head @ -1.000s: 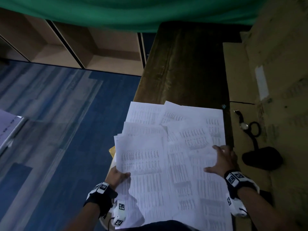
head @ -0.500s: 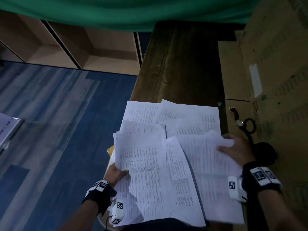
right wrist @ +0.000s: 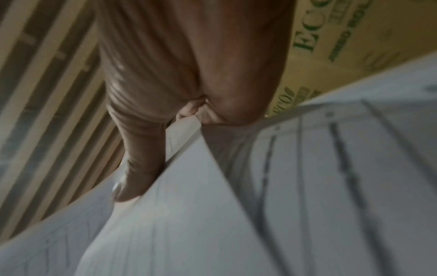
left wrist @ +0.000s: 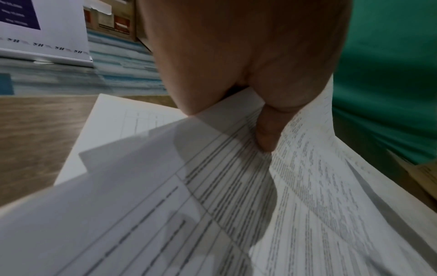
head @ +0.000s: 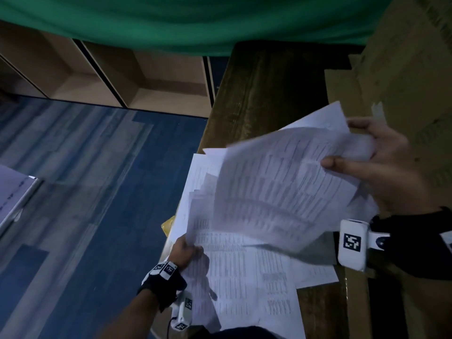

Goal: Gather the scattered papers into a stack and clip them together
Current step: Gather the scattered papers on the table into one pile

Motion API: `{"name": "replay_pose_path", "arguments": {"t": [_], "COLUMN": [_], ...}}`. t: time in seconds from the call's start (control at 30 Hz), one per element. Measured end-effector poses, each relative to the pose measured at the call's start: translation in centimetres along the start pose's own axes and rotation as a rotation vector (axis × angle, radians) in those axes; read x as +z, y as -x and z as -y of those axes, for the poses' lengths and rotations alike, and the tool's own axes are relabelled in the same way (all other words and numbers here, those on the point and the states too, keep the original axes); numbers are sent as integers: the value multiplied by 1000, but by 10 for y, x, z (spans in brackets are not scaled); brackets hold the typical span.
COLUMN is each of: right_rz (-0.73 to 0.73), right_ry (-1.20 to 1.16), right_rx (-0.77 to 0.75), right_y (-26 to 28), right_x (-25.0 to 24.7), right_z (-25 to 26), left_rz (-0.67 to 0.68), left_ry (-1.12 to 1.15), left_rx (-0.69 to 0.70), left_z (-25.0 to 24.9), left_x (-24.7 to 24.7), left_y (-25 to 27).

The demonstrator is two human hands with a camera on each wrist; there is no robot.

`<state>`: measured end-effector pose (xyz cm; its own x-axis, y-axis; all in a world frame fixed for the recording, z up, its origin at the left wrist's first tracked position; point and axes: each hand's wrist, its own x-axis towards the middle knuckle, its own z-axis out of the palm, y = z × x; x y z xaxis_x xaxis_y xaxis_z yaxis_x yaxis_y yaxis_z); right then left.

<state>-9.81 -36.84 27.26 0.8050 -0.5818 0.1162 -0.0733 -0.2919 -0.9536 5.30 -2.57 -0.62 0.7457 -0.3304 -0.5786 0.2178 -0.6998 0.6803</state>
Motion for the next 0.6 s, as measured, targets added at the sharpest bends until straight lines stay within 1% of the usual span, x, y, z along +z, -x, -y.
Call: {"name": "replay_pose_path", "arguments": {"t": [0.03,0.1,0.17,0.23,0.3,0.4,0.5,0.6], "right_rz": [34,150,292,401,447,531,599,607], "right_ry": [5,71,96,128,200,331,374,429], "right_rx": [42,152,263,344,379,379,386,346], "right_y": [-4,-13,-19,-18,-16,-9,-7,-14], "right_x": [5,18,36,56,76,103,121,135], "right_z": [-7,-32,-66,-103,-139,-168,-181,-179], "left_rz": [9,33,52,67,79,85,115,154], "left_ry": [14,68,133,220,273,320,394,410], "left_rx": [-14,-44,-77,-118,-157,-172,-184,-158], "left_z": [-1,0,1,0,-1,-1,5,-2], "left_x": [-1,0,1,1,3,4,2,6], "left_y": [1,1,3,6,9,10,5,9]}}
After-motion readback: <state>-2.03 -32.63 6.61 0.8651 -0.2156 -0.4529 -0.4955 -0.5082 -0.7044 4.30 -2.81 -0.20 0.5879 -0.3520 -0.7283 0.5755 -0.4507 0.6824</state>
